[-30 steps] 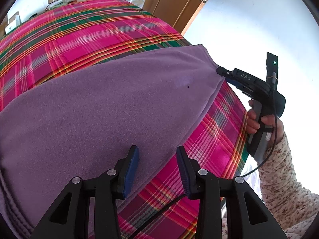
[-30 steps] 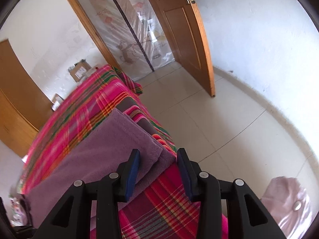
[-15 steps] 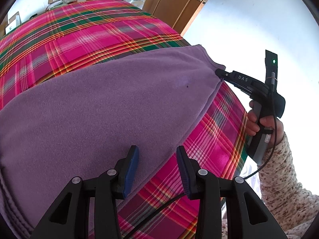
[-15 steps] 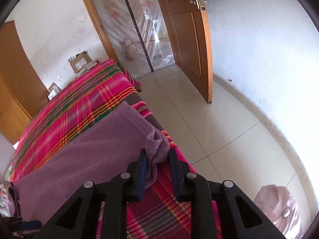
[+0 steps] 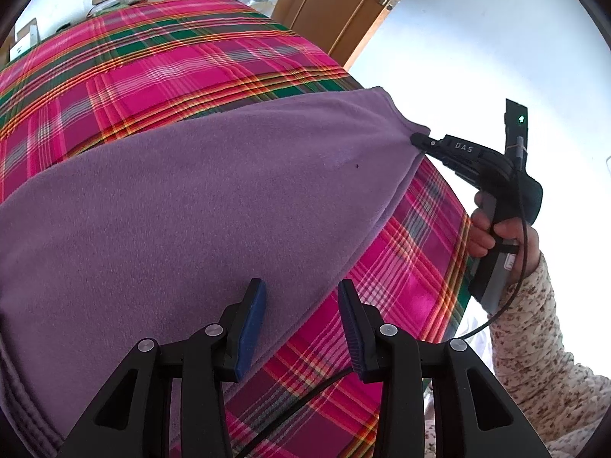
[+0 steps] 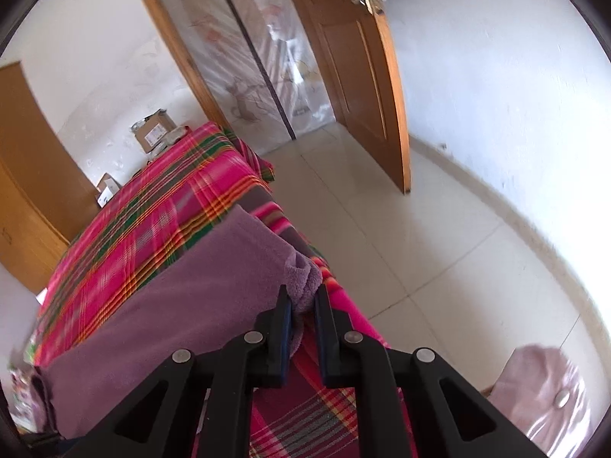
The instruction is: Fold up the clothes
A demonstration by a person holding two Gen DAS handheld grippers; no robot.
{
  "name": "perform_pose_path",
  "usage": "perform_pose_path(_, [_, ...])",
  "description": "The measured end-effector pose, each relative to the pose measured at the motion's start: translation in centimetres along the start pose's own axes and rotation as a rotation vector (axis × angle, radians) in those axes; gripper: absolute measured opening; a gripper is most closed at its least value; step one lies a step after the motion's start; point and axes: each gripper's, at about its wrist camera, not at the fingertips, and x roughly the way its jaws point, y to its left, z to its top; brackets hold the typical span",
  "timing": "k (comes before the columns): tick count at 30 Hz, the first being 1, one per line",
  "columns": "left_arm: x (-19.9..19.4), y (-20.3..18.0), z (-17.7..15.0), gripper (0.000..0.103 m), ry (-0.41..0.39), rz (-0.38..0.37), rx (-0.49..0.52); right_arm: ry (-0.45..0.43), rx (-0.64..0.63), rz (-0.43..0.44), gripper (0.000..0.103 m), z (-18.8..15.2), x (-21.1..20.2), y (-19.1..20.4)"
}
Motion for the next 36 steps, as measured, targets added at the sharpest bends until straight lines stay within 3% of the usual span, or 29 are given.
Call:
perform_pose_path(8, [0.0,0.4,0.1,0.041,0.001,-0.02,-0.013,-0.062,-0.049,0.022,0.012,-0.1,-1.6,0.9])
perform_pose_path(17, [0.0,0.6,-0.1,0.041,-0.008,-0.044,-0.017,-0.175,-0.182,0.107,0.012,0.0,-6.1,5.9])
perform_pose_path(36, [-0.2,1.5,-0.9,0.041,-0.03,-0.091,-0.037,-0.258,-0.331,0.285,0.012,-1.2,-11.8,14.0])
